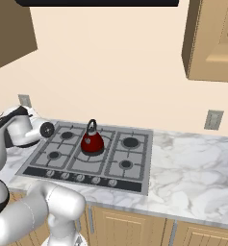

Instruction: Pick the kettle from the cabinet and place it on a stove burner. Then pick the pot from the counter and place it on another stove burner. Finally, turn both burners on.

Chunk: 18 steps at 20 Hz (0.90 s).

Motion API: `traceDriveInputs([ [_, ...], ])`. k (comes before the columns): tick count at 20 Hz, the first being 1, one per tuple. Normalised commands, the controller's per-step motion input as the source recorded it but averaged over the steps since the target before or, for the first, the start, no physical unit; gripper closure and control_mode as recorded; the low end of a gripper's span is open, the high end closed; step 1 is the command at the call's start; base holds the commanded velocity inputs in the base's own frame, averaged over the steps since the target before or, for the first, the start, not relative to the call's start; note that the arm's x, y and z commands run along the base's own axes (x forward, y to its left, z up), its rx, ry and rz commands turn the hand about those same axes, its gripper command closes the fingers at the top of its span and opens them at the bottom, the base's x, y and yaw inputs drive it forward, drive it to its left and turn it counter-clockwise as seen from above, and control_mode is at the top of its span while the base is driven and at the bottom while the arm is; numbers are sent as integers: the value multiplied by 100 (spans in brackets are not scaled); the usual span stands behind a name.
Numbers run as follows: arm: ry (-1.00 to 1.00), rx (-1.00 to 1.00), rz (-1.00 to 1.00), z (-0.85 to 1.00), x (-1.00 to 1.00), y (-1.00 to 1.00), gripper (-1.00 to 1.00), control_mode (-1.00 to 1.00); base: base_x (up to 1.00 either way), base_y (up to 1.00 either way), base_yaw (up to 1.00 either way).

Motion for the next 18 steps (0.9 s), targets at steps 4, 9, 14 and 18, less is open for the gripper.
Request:
traceDriveInputs([
  [4, 0, 0, -8, 0, 0, -29, 100, -100, 0, 0, 0],
  [9, 0, 0, -8, 0, 0, -30, 100, -100, 0, 0, 0],
  [14, 0, 1, -7, 0, 0, -30, 100, -100, 0, 0, 0],
  [18, 0, 1, -6, 0, 0, -30, 100, -100, 0, 0, 0],
])
